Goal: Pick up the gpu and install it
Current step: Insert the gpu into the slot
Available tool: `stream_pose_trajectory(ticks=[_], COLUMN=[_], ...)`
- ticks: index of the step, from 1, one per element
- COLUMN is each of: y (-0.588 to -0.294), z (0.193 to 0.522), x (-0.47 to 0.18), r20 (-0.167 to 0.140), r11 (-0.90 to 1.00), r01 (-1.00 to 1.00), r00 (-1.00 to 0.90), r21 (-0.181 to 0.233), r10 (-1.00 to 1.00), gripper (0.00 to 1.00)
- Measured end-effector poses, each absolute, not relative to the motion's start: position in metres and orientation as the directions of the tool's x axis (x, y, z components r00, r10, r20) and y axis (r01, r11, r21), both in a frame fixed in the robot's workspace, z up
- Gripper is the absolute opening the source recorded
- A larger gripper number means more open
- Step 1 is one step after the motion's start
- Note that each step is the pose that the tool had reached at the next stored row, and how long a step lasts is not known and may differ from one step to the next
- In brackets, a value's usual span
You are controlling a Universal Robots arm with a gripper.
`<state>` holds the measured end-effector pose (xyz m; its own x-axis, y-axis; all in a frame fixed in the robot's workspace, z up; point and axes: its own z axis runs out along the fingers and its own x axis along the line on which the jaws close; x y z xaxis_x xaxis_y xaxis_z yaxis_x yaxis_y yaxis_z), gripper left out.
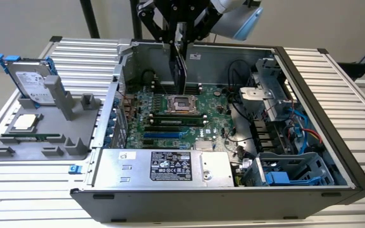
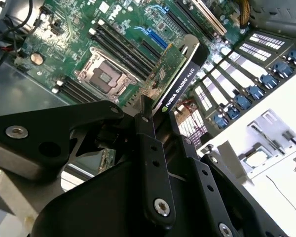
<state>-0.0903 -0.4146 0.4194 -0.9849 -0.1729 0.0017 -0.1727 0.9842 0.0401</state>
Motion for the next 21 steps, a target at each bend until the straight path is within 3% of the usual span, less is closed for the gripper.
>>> stream_pose_trajectory(ticks=[21], y=[-0.4146], z=[0.4194], x=[-0.0903], r20=[0.002], r11=[0.94], r01=[-0.338], r00=[-0.941], r21=[0.04], r10=[-0.338], gripper=[0.0])
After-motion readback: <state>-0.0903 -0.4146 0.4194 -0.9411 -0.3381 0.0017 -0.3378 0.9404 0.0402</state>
